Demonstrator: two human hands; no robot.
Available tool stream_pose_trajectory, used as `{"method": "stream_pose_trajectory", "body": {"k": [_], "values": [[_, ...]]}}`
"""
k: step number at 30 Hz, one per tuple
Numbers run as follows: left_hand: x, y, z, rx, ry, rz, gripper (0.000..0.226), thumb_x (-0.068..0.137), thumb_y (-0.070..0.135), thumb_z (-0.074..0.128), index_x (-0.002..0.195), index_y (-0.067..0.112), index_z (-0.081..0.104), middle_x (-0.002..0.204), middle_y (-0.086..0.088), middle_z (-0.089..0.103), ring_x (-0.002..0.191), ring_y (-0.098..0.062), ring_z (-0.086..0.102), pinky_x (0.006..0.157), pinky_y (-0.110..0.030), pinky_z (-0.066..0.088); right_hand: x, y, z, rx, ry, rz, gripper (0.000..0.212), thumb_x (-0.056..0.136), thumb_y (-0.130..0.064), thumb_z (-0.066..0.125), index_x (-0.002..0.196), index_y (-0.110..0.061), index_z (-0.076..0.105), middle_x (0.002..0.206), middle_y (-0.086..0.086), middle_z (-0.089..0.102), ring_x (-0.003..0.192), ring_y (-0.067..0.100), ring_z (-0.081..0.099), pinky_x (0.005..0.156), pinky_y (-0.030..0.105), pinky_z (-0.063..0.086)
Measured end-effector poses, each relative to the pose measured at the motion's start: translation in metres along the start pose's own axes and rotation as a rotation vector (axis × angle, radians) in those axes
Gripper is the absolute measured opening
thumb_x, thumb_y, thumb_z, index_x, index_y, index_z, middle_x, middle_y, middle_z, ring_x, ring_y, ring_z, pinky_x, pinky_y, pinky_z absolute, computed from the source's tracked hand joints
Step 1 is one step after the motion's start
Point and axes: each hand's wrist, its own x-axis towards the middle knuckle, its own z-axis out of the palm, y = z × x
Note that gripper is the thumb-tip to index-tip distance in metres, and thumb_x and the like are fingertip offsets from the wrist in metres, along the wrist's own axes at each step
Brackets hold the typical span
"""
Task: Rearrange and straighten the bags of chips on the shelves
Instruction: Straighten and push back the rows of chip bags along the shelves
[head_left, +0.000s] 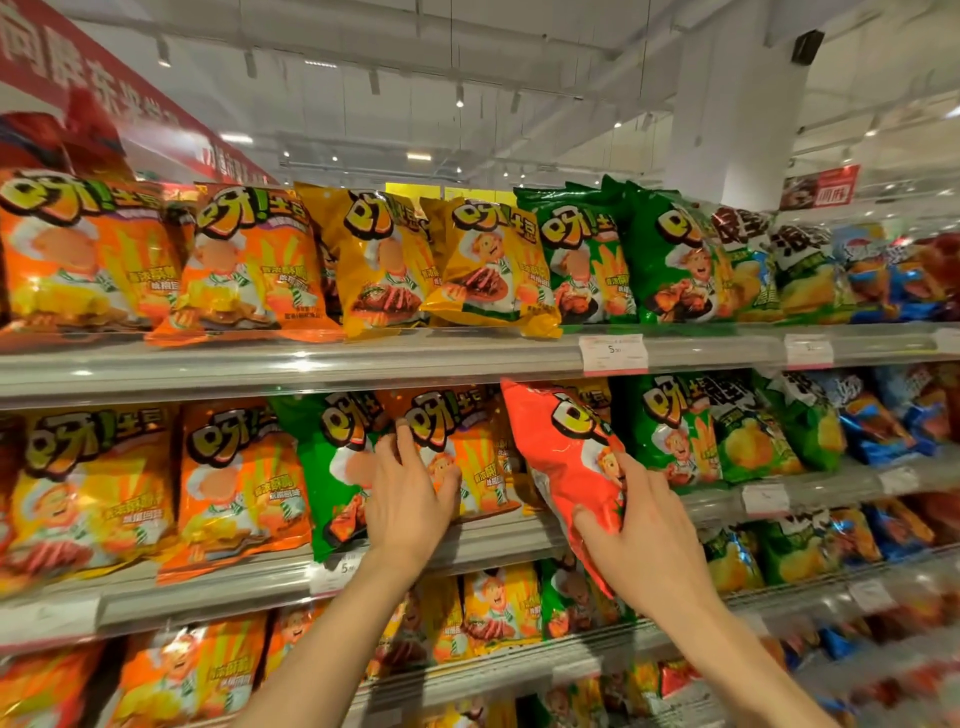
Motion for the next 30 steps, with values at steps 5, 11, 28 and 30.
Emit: {"method": "stream_pose_trajectory", "body": {"k": [5,11,28,30], "values": [[-0.026,0.014,-0.030,-0.374,-0.099,0.033,0.061,0.092,0.056,0.055,0.140,0.020,0.046,0.120,0.004,0.056,0.106,-0.015,0.060,0.085,-0.029,0.050,-0.006,-0.005,0.003,0.053,0.004,-0.065,0.077,0.088,-0.052,0.053,0.153,-0.028,0.021,0.143,-0.001,0.041,0.132,0.020,0.040,0.103,0.040,0.042],[-0.042,0.042,-0.061,-0.935,-0.500,-0.282,0.061,0.082,0.067,0.062,0.129,0.033,0.043,0.101,0.008,0.072,0.093,-0.016,0.072,0.088,-0.042,0.058,-0.022,-0.029,0.019,0.117,-0.056,-0.217,0.077,0.090,-0.054,0.051,0.154,-0.036,0.012,0.153,-0.009,0.029,0.143,0.013,0.026,0.114,0.038,0.033],[-0.078,-0.088,-0.190,-0.987,-0.051,-0.386,0.035,0.087,0.012,0.073,0.118,0.013,0.059,0.093,0.005,0.078,0.080,-0.005,0.073,0.060,-0.015,0.054,-0.085,-0.173,0.099,0.306,-0.142,-0.563,0.080,0.086,-0.065,0.049,0.153,-0.035,0.017,0.151,-0.007,0.030,0.142,0.013,0.025,0.115,0.036,0.032],[-0.079,-0.119,-0.213,-0.978,-0.017,-0.406,0.036,0.087,0.015,0.073,0.120,0.018,0.058,0.100,0.001,0.077,0.086,-0.012,0.074,0.068,-0.026,0.060,-0.094,-0.207,0.115,0.316,-0.154,-0.598,0.081,0.085,-0.066,0.049,0.153,-0.035,0.018,0.150,-0.006,0.031,0.141,0.014,0.027,0.115,0.037,0.033]]}}
